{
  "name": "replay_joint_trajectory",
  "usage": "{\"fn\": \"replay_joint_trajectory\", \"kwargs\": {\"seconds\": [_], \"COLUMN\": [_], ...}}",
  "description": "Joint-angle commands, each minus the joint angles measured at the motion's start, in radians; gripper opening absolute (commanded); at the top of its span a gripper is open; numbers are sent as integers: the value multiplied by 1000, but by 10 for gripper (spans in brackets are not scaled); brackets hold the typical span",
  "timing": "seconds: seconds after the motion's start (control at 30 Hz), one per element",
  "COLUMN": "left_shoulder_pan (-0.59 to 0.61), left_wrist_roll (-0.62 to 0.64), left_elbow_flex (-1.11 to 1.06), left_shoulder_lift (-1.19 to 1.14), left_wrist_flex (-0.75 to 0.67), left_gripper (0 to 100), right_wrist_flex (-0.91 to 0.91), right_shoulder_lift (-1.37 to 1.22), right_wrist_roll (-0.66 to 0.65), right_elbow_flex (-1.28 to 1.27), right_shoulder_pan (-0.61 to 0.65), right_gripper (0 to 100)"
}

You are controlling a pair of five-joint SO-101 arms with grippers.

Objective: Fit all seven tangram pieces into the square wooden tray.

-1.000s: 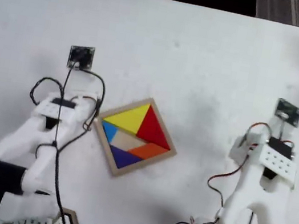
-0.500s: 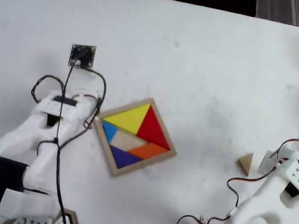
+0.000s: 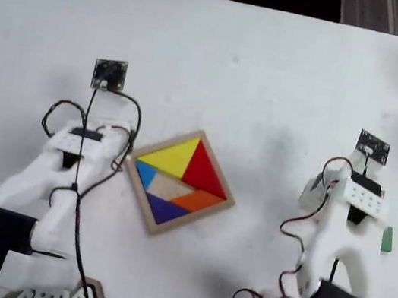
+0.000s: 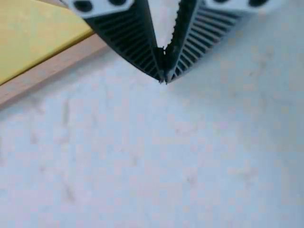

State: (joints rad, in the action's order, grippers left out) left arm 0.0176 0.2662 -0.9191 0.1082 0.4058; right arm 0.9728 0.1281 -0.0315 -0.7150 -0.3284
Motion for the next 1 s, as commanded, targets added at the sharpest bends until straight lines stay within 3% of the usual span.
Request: {"fn": "replay_joint_trajectory", "kwargs": {"seconds": [0.0,0.1,0.77,0.97], "left_shoulder_pan": [15,15,13,13], "left_wrist_roll": [-12,-12,-12,-12], "left_elbow_flex": [61,61,61,61], "left_shoulder_lift": [2,2,2,2], "left_wrist_flex": [11,9,6,5], "left_gripper": [24,24,24,24], "right_wrist_flex": [-19,-16,-21,-30], "right_shoulder_lift": [-73,-139,-209,-211], "right_wrist_roll": [-77,-146,-150,-152], "right_elbow_flex": [80,130,241,261], "right_shoulder_pan": [-2,-38,-101,-116], "right_gripper": [174,174,172,9]}}
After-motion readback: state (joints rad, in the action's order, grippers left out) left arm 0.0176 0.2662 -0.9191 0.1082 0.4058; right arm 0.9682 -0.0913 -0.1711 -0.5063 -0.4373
